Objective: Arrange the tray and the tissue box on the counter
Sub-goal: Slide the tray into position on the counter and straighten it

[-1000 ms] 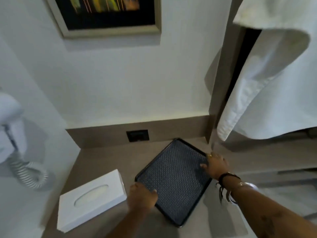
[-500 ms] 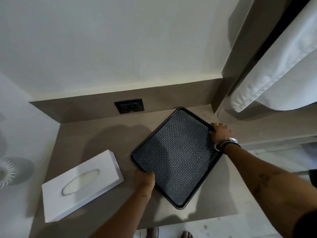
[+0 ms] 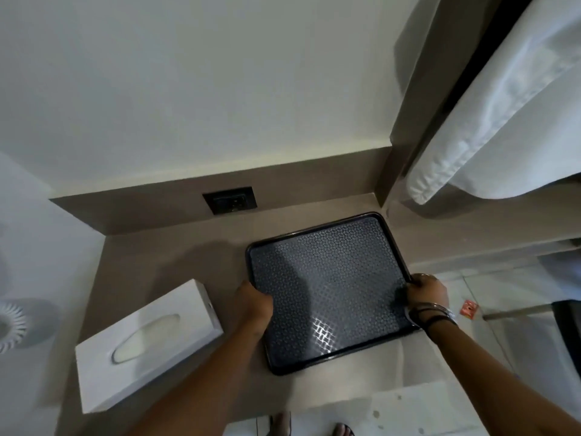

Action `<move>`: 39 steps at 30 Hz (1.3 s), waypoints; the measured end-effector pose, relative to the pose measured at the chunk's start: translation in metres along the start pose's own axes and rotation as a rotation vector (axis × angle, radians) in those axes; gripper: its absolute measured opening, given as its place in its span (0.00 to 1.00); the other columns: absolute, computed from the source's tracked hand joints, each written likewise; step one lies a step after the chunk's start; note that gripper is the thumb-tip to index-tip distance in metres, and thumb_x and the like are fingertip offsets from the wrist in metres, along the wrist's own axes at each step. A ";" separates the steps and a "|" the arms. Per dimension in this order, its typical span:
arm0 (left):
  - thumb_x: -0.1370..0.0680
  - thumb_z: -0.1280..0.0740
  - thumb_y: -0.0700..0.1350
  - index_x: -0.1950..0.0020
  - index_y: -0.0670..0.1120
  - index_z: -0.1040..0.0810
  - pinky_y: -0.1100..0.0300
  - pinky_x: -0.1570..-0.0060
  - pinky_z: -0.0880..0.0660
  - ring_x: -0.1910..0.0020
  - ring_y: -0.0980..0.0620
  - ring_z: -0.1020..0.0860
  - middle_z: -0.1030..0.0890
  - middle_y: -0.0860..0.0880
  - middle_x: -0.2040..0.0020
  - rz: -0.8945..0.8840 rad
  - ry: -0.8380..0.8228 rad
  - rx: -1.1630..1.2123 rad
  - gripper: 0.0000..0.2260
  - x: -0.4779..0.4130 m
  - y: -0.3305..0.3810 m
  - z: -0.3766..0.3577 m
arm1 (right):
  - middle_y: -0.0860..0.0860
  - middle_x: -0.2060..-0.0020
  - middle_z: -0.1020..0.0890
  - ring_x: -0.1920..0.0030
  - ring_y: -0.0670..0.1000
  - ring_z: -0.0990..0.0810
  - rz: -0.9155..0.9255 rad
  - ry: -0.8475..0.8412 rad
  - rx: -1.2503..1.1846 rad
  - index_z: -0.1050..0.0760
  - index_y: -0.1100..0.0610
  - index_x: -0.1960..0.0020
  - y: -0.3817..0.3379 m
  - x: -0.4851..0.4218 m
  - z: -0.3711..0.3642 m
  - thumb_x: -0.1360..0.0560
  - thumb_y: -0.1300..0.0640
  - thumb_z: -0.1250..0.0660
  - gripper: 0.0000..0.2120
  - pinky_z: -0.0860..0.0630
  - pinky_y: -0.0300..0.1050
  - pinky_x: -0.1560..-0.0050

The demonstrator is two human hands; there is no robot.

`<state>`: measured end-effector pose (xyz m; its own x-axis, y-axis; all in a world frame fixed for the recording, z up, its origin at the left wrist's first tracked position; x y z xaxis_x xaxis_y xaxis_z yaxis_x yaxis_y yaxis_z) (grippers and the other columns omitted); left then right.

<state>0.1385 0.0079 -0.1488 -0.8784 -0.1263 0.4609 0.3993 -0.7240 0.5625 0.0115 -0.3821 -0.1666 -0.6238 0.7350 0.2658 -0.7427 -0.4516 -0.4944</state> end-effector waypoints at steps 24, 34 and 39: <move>0.20 0.39 0.51 0.22 0.35 0.44 0.46 0.24 0.45 0.23 0.37 0.40 0.39 0.35 0.23 -0.393 0.245 -0.244 0.33 0.102 -0.015 -0.030 | 0.63 0.35 0.25 0.38 0.64 0.26 0.457 0.113 0.157 0.33 0.62 0.31 0.013 0.103 0.001 0.26 0.43 0.37 0.31 0.26 0.62 0.40; 0.22 0.45 0.66 0.21 0.40 0.41 0.46 0.25 0.56 0.21 0.39 0.43 0.46 0.40 0.20 -0.721 0.006 -0.606 0.38 0.168 -0.076 -0.113 | 0.57 0.24 0.43 0.24 0.58 0.44 0.847 -0.185 0.510 0.41 0.57 0.24 0.021 0.182 -0.069 0.26 0.30 0.46 0.41 0.51 0.58 0.28; 0.22 0.46 0.69 0.20 0.43 0.43 0.45 0.25 0.51 0.20 0.42 0.46 0.47 0.42 0.19 -0.678 -0.021 -0.634 0.40 0.170 -0.094 -0.116 | 0.59 0.24 0.44 0.24 0.61 0.45 0.815 -0.244 0.586 0.41 0.57 0.24 0.024 0.184 -0.079 0.28 0.26 0.50 0.44 0.49 0.62 0.28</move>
<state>-0.0784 -0.0240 -0.2027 -0.8639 0.4678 0.1866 -0.4221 -0.8746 0.2386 -0.1017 -0.2174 -0.1949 -0.9747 0.0019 0.2237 -0.0331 -0.9901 -0.1361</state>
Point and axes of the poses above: each hand's wrist, its own x-axis away from the middle knuckle, its own z-axis out of the back of the hand, y = z × x, the point moved 8 cm from there along -x, towards the middle knuckle
